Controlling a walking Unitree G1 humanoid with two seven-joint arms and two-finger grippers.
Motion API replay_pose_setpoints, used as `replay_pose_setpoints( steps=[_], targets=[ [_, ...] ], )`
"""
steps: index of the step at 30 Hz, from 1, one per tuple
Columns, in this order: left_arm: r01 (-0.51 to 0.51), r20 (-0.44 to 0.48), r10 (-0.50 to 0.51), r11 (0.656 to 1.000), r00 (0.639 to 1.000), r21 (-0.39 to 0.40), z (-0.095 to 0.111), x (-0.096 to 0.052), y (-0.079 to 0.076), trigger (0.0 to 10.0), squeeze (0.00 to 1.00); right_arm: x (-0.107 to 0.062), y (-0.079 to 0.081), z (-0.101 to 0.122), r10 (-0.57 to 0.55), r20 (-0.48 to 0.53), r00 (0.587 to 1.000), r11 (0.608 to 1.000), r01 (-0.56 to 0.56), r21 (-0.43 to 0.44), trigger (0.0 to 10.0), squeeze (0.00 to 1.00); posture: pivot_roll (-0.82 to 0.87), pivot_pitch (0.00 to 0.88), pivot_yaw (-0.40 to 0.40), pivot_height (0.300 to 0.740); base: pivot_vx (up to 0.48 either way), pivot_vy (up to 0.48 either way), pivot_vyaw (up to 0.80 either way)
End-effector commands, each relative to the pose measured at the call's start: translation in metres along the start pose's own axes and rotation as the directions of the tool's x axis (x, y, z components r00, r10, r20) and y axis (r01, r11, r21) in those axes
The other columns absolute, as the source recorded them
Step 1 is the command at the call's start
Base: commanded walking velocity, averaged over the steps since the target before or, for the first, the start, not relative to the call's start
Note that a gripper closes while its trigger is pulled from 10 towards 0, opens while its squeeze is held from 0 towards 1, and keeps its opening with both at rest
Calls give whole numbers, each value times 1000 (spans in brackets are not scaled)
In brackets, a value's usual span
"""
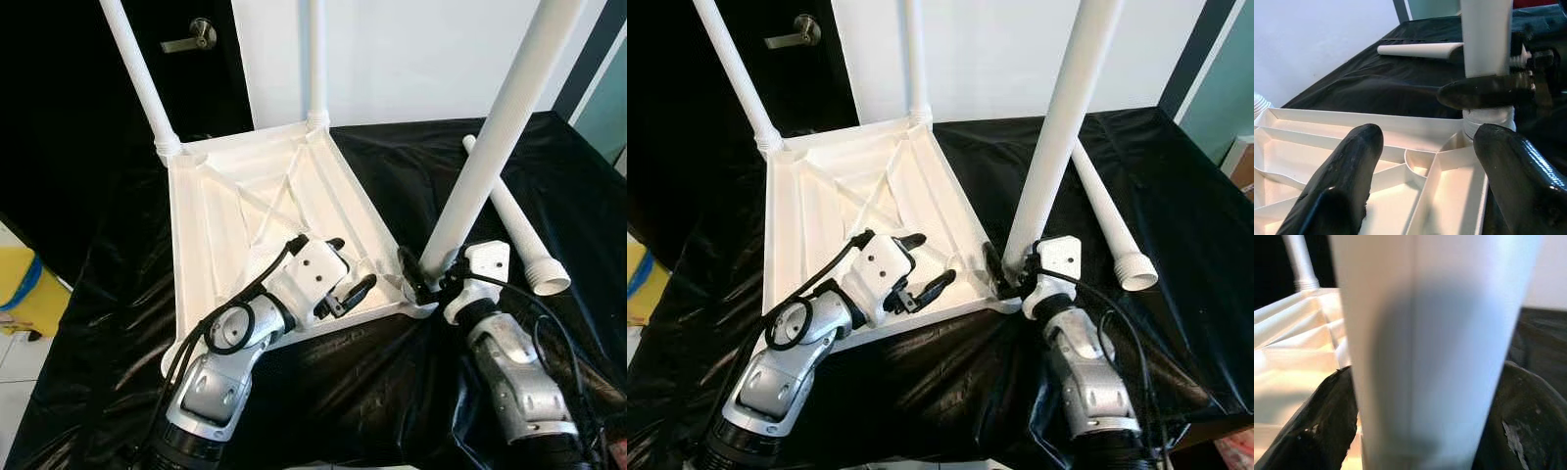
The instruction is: Building children table
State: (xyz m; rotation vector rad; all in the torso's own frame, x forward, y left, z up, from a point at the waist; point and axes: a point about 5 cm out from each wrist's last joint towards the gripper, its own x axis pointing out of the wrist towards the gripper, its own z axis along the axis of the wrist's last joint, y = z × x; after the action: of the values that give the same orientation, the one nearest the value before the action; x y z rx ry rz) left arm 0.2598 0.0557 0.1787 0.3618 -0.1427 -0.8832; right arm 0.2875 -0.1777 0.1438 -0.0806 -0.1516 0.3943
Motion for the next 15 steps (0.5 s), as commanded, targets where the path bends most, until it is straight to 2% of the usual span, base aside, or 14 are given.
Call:
replay_pose_setpoints(
  steps=[1,4,7,9,12,13,14,15],
  targets=[
    [75,-10,-75,997,997,-37,0,0,-6,10000,0,1,-8,-4,88,-45,995,996,-89,-12,10000,0,-71,43,36,740,0,0,0],
    [143,-13,-145,986,989,-81,0,-1,-13,10000,0,3,-15,-4,128,-69,989,991,-131,-35,10000,0,-70,43,36,740,0,0,0],
    [166,-15,-168,981,986,-95,-1,-2,-15,10000,0,4,-16,-4,142,-76,987,989,-145,-41,10000,0,-68,44,35,740,0,0,0],
    [208,-29,-213,972,977,-113,-2,-3,-21,10000,0,8,-18,-7,187,-104,977,980,-193,-52,10000,0,-64,44,33,740,0,0,0],
    [214,-36,-219,971,975,-111,-3,-3,-23,10000,0,10,-18,-9,205,-115,972,976,-212,-52,10000,0,-59,46,29,740,0,0,0],
    [215,-42,-220,970,974,-110,-4,-4,-23,10000,0,12,-18,-11,217,-122,969,973,-224,-50,8118,0,-59,47,29,740,0,0,0],
    [215,-42,-220,970,974,-110,-4,-4,-23,10000,0,12,-18,-11,217,-122,969,973,-224,-50,8118,0,-59,47,29,740,0,0,0],
    [213,-46,-219,971,975,-109,-5,-4,-23,10000,0,13,-18,-12,232,-126,964,970,-239,-44,4824,0,-58,48,28,740,0,0,0]
  ],
)
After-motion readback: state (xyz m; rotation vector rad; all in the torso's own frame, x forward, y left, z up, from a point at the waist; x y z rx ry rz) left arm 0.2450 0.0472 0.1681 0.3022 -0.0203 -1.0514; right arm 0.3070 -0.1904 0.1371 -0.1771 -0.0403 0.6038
